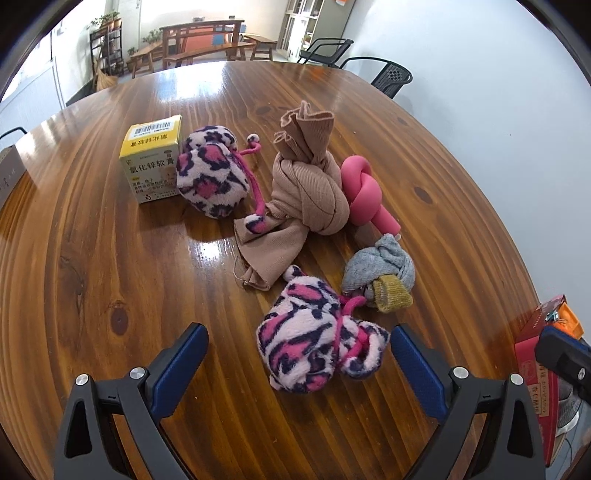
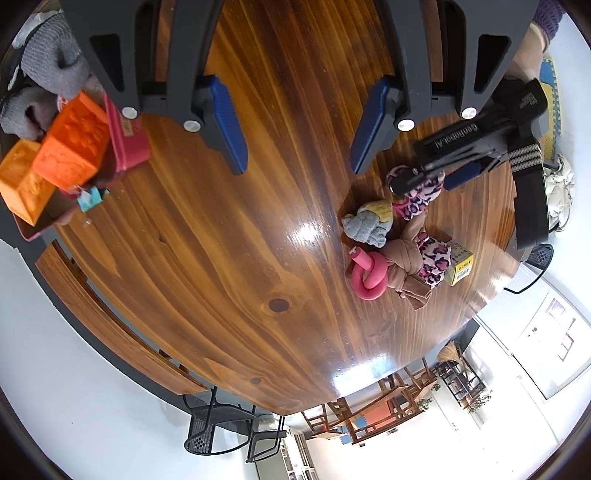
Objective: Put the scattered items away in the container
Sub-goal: 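Grasp the pink leopard plush with the left gripper while the right grasps the grey-yellow sock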
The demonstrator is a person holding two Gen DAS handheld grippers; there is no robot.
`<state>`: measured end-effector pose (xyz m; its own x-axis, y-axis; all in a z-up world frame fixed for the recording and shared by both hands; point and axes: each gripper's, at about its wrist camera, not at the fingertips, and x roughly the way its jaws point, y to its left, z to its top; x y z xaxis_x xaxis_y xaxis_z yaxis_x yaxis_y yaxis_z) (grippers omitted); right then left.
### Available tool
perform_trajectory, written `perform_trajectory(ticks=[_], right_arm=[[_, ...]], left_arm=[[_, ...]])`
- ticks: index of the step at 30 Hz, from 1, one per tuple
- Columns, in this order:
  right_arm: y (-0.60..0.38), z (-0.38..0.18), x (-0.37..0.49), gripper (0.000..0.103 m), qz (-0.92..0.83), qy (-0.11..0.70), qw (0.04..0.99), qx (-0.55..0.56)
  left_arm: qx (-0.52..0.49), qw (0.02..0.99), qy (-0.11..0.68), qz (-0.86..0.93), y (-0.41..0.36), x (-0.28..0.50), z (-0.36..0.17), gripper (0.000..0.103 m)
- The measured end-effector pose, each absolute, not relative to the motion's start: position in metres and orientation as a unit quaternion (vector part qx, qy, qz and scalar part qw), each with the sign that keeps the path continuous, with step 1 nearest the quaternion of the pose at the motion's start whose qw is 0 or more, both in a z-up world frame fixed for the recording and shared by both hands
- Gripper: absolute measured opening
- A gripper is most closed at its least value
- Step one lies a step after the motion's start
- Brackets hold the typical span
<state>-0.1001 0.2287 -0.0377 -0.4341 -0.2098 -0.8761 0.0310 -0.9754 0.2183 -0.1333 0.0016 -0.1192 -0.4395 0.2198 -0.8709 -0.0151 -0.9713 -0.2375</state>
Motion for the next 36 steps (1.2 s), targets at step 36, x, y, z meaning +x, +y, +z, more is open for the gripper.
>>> perform_trajectory(ticks=[36], right_arm=[[0.141, -0.106, -0.192, 0.054, -0.795, -0.042, 0.149, 0.586]], left_arm=[[-0.498, 0.077, -0.12, 0.855, -0.028, -0.108, -0.096, 0.062]])
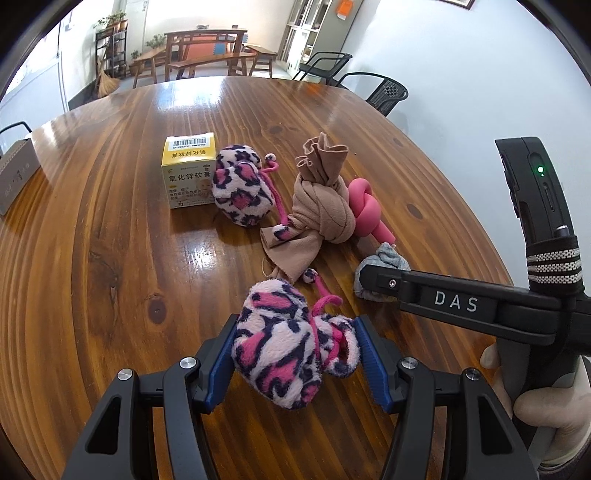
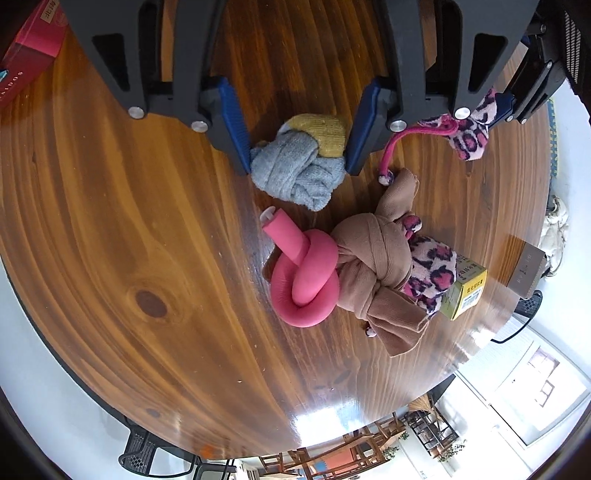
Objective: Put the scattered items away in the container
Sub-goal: 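Grasp the pink leopard plush with the left gripper while the right grasps the grey-yellow sock, then carry the leopard plush and grey-yellow sock over the tray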
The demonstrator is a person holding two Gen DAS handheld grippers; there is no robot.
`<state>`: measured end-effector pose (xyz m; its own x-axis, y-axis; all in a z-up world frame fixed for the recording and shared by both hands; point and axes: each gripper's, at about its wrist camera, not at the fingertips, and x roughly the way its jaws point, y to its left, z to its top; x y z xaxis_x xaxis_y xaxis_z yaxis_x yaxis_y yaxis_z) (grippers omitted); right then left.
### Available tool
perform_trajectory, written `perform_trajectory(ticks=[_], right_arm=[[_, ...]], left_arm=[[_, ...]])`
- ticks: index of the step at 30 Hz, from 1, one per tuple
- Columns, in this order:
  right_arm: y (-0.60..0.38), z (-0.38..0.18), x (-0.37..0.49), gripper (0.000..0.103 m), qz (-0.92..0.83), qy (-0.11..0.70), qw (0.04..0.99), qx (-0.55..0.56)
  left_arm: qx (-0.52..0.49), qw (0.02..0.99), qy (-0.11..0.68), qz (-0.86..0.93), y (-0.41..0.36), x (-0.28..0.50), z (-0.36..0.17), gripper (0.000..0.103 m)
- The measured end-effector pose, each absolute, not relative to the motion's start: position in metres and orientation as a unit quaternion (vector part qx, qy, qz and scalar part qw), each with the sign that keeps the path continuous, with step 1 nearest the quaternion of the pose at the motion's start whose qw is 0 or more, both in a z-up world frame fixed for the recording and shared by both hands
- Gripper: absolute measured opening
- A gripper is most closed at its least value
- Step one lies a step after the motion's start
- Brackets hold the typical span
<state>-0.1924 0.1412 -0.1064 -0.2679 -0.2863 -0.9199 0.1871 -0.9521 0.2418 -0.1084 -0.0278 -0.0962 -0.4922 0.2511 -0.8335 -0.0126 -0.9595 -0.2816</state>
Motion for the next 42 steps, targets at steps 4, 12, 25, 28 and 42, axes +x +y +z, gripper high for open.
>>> perform_trajectory(ticks=[4, 12, 25, 28, 42], right_arm=[[0.154, -0.098, -0.181, 0.054, -0.8, -0.053, 0.145, 0.58], [0.197, -0.065, -0.151, 0.054, -0.819, -0.087, 0.133, 0.552], [0.256, -0.032, -0.106, 0.054, -0.84, -0.124, 0.111, 0.517], [0.273, -0.023, -0.093, 0.054, -0.848, -0.126, 0.104, 0.504], [0.412, 0.014, -0.009, 0.054, -0.873, -0.17, 0.002, 0.457]], left_arm=[[-0.491, 0.08, -0.116, 0.86, -0.022, -0.105, -0.088, 0.062], [-0.479, 0.094, -0.102, 0.867, -0.001, -0.098, -0.07, 0.062], [-0.462, 0.13, -0.078, 0.874, 0.047, -0.073, -0.039, 0.062], [-0.46, 0.145, -0.07, 0.873, 0.065, -0.069, -0.034, 0.062], [-0.447, 0.286, -0.013, 0.848, 0.198, -0.029, -0.001, 0.062]])
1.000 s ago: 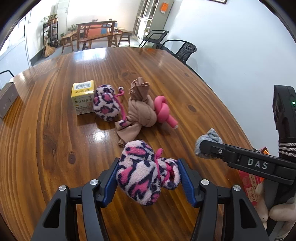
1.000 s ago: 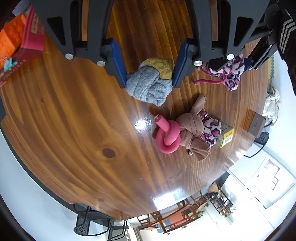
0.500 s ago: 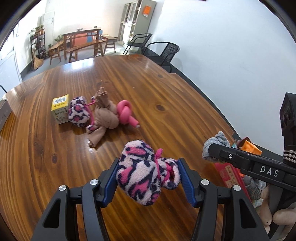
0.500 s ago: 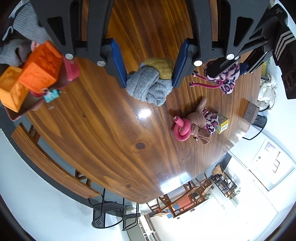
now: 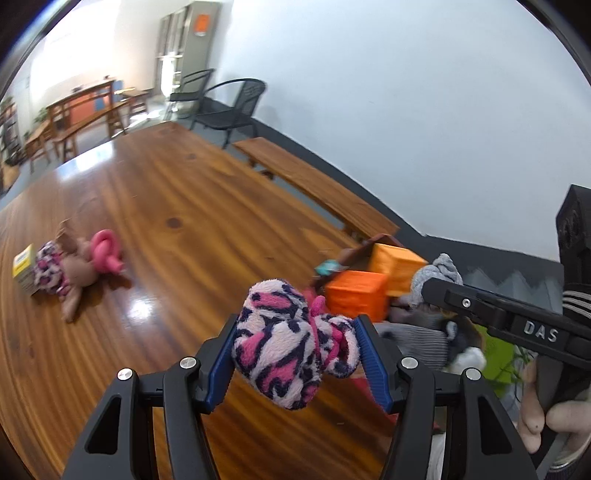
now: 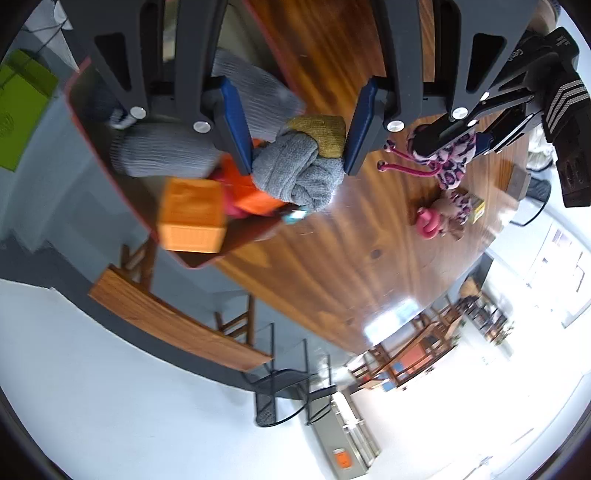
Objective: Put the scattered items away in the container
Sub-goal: 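Carry the leopard plush and grey-yellow sock over the tray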
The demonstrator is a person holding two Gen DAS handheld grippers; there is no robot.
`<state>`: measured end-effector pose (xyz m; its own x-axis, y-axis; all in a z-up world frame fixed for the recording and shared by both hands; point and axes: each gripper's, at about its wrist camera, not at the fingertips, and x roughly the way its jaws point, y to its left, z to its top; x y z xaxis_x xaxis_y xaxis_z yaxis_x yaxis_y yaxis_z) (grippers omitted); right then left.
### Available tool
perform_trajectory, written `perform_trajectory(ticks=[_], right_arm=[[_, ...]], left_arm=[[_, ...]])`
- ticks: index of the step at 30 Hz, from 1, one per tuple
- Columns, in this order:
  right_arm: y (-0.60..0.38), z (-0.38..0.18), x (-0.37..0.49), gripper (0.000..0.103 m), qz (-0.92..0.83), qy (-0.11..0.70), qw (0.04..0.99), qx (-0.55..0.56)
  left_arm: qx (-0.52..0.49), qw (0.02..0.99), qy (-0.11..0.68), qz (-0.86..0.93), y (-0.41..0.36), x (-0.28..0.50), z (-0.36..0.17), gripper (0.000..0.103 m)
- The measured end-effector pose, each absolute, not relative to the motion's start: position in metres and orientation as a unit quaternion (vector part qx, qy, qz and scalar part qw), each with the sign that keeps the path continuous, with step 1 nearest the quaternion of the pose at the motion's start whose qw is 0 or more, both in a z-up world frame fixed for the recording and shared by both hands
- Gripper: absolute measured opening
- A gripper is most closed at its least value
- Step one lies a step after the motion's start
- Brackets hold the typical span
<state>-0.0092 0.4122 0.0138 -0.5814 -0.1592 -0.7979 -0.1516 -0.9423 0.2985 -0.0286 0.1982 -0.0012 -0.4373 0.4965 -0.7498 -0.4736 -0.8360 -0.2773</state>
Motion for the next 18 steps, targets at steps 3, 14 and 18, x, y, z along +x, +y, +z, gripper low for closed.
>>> perform_trajectory(ticks=[3, 14, 18], right_arm=[[0.442, 0.017, 0.007, 0.054, -0.874, -0.179, -0.026, 0.451], [0.51, 0.014, 0.051, 0.054, -0.866, -0.217, -0.083, 0.442], [0.515, 0.012, 0.056, 0.054, -0.866, -0.218, -0.078, 0.442]], left_arm=[[-0.446, 0.324, -0.002, 0.835, 0.228, -0.012, 0.004, 0.062], [-0.465, 0.403, 0.049, 0.787, 0.305, 0.046, -0.009, 0.062], [-0.475, 0.408, 0.062, 0.778, 0.317, 0.058, -0.019, 0.062]])
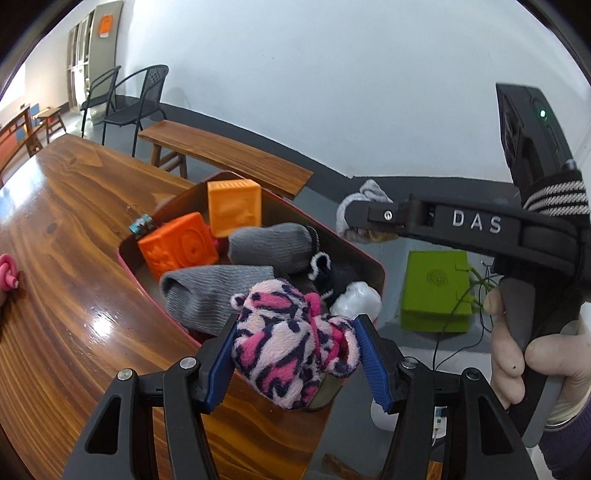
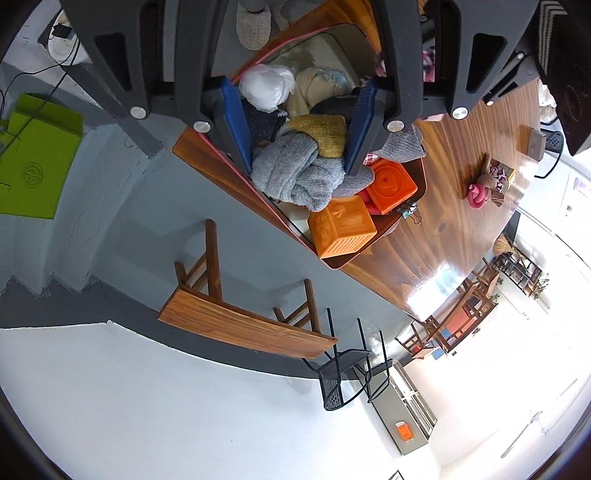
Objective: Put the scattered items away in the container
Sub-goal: 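Carry the leopard plush and grey-yellow sock over the tray, then open both grippers to drop the plush and sock into the tray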
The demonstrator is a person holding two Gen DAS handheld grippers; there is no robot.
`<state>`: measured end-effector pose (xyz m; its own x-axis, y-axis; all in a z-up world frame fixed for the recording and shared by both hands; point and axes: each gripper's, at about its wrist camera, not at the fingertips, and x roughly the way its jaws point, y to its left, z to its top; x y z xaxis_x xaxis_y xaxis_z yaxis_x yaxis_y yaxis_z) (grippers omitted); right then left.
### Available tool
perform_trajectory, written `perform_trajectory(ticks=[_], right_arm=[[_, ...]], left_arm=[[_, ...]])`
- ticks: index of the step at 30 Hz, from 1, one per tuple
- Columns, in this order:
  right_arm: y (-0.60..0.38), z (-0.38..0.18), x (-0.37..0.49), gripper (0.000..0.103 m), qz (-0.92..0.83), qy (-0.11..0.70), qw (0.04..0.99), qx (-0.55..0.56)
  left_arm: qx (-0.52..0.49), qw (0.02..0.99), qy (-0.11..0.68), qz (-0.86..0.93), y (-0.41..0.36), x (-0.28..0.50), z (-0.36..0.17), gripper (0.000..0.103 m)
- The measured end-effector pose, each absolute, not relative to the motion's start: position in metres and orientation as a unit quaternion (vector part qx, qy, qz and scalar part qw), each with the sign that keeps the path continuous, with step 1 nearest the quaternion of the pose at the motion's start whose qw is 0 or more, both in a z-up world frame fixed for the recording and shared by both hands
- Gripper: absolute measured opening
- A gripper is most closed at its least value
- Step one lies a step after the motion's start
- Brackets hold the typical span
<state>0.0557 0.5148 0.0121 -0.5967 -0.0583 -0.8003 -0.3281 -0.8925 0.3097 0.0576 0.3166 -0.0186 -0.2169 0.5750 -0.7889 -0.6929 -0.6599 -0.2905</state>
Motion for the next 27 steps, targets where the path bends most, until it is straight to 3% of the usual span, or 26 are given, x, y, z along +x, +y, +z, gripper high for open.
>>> perform_trajectory(ticks=[8, 12, 27], right_arm=[[0.517, 0.006, 0.058, 0.054, 0.866, 0.218, 0.061, -0.446], [0.517, 0.002, 0.055, 0.054, 0.863, 0.219, 0.049, -0.454], [0.509, -0.009, 0.047, 0.056, 0.849, 0.232, 0.031, -0.473]], left_arm=[[-0.499, 0.393, 0.07, 0.769, 0.325, 0.059, -0.039, 0.064], [-0.503, 0.384, 0.064, 0.772, 0.323, 0.057, -0.039, 0.077], [-0.499, 0.354, 0.042, 0.79, 0.297, 0.05, -0.028, 0.077]])
